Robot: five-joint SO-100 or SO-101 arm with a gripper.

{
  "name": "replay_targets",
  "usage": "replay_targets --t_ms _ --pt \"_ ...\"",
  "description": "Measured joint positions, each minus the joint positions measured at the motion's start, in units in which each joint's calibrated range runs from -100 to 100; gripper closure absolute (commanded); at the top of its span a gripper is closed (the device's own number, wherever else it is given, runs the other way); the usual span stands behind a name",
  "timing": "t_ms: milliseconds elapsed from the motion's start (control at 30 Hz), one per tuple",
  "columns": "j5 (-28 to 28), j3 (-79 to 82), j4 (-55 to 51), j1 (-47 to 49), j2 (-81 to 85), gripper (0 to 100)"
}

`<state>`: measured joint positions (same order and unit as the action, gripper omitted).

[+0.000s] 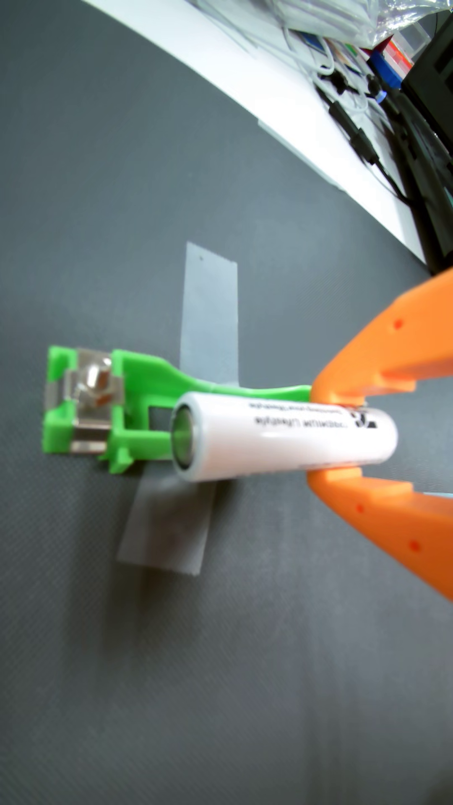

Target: Insert Battery

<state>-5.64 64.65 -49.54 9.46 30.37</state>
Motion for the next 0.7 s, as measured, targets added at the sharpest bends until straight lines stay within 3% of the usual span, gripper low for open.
replay_targets --t_ms 700 --pt "0.00 0.00 1.42 0.00 -1.16 98"
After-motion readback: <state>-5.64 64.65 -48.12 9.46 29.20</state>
